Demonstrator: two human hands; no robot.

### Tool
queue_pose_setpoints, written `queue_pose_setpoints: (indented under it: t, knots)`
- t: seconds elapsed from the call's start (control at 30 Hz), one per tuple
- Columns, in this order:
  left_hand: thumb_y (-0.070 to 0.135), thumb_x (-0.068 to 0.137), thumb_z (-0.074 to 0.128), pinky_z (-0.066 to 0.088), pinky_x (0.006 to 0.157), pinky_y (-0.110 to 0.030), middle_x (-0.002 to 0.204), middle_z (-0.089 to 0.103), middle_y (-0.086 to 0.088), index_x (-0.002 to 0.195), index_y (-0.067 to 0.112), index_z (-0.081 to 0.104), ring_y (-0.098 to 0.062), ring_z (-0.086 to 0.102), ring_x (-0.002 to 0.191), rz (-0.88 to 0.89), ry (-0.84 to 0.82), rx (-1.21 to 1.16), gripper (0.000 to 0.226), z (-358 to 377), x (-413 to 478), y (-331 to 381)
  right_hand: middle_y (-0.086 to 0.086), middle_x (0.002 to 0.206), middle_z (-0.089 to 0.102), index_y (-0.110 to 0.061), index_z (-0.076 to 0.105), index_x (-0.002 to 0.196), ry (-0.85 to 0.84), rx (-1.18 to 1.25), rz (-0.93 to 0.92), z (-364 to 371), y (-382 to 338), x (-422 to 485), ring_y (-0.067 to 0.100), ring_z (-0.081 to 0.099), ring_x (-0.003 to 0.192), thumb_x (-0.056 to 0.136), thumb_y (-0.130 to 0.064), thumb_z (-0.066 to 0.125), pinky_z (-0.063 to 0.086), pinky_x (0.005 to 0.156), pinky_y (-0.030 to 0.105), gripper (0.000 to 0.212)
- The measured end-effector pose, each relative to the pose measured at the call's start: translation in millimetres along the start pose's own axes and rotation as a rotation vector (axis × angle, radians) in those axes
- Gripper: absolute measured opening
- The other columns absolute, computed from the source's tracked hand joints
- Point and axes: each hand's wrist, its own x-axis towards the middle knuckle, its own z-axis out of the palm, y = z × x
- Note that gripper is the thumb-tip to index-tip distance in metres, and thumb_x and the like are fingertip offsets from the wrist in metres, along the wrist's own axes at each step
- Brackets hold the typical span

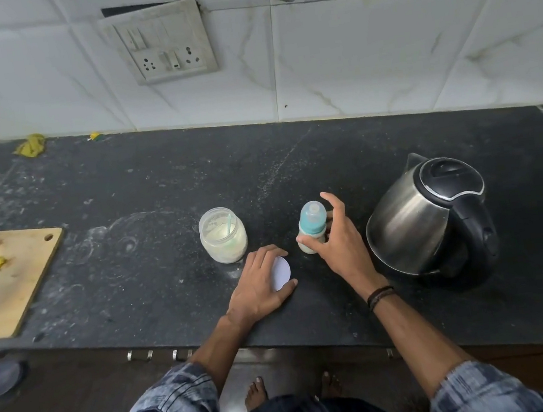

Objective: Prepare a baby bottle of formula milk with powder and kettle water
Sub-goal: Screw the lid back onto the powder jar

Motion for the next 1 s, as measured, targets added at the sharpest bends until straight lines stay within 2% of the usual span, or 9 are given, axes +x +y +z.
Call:
queue_pose_setpoints:
  t: [0.13,0.2,0.27,0.33,0.43,0.53,0.67,0.9,1.0]
  knots:
    - [0.048,0.088,0.071,0.035,0.111,-0.033,0.136,0.051,0.006,0.132,0.021,0.054,-0.015,0.044,0.129,-0.05,0.063,-0.066,0.055,-1.9,-1.7,5.7,-0.002,0.141,0.036,-0.031,0.031,0.15,0.144,0.012,-0.019,9.3,8.7,-11.3,0.022,0.049,0.125,0.066,-0.044,0.094,0.048,0.105,0.045,0.106]
    - [0.049,0.089,0.071,0.033,0.111,-0.029,0.137,0.049,0.009,0.133,0.022,0.054,-0.008,0.041,0.13,-0.083,0.119,-0.11,0.054,-3.6,-6.5,10.3,-0.006,0.133,0.034,-0.023,0.04,0.145,0.256,0.008,-0.092,14.6,12.1,-25.5,0.022,0.051,0.117,0.07,-0.039,0.093,0.05,0.1,0.044,0.093]
    - [0.05,0.088,0.071,0.034,0.11,-0.027,0.135,0.048,0.015,0.131,0.026,0.054,-0.003,0.041,0.129,-0.129,0.172,-0.179,0.052,-5.3,-11.9,16.2,-0.014,0.124,0.037,-0.022,0.05,0.133,0.307,0.08,-0.165,19.9,12.7,-42.0,0.02,0.054,0.106,0.077,-0.027,0.09,0.053,0.092,0.042,0.069]
    - [0.051,0.087,0.071,0.036,0.11,-0.025,0.133,0.049,0.018,0.128,0.033,0.052,-0.005,0.044,0.131,-0.194,0.218,-0.285,0.048,-7.6,-16.4,23.6,-0.012,0.118,0.044,-0.025,0.055,0.123,0.283,0.141,-0.234,27.0,11.2,-57.4,0.016,0.057,0.096,0.083,-0.015,0.084,0.055,0.082,0.041,0.051]
    - [0.054,0.086,0.07,0.039,0.109,-0.023,0.135,0.051,0.016,0.128,0.04,0.048,-0.007,0.048,0.132,-0.278,0.244,-0.455,0.049,-13.8,-18.9,36.5,-0.006,0.12,0.049,-0.028,0.058,0.125,0.148,0.171,-0.282,37.3,7.1,-69.4,0.012,0.059,0.093,0.085,-0.006,0.079,0.057,0.078,0.038,0.05]
    - [0.056,0.087,0.067,0.045,0.105,-0.024,0.137,0.052,0.015,0.135,0.033,0.047,-0.003,0.051,0.126,-0.319,0.232,-0.578,0.057,-23.0,-19.1,48.6,-0.006,0.131,0.048,-0.024,0.054,0.138,-0.034,0.211,-0.301,41.9,-4.3,-68.7,0.013,0.061,0.108,0.083,-0.006,0.079,0.057,0.086,0.03,0.063]
    - [0.055,0.09,0.066,0.051,0.093,-0.022,0.134,0.055,0.006,0.138,0.029,0.046,-0.008,0.058,0.117,-0.343,0.28,-0.679,0.058,-36.6,-15.4,57.7,-0.006,0.145,0.043,-0.023,0.045,0.147,-0.176,0.235,-0.374,45.0,-23.1,-62.5,0.013,0.05,0.134,0.08,-0.004,0.079,0.054,0.098,0.03,0.078]
    - [0.043,0.101,0.063,0.049,0.09,-0.017,0.136,0.054,0.01,0.137,0.03,0.047,-0.002,0.057,0.116,-0.35,0.332,-0.752,0.042,-61.5,-16.4,60.9,-0.008,0.149,0.044,-0.021,0.044,0.151,-0.154,0.261,-0.364,57.1,-41.9,-55.5,0.015,0.051,0.135,0.08,-0.009,0.085,0.055,0.099,0.035,0.083]
    - [0.054,0.097,0.059,0.048,0.09,-0.016,0.137,0.053,0.011,0.136,0.031,0.048,-0.003,0.058,0.116,-0.344,0.343,-0.769,0.046,-73.1,-15.5,61.3,-0.009,0.146,0.046,-0.022,0.047,0.149,-0.15,0.293,-0.351,61.2,-50.9,-51.3,0.015,0.053,0.133,0.079,-0.01,0.086,0.055,0.098,0.037,0.08]
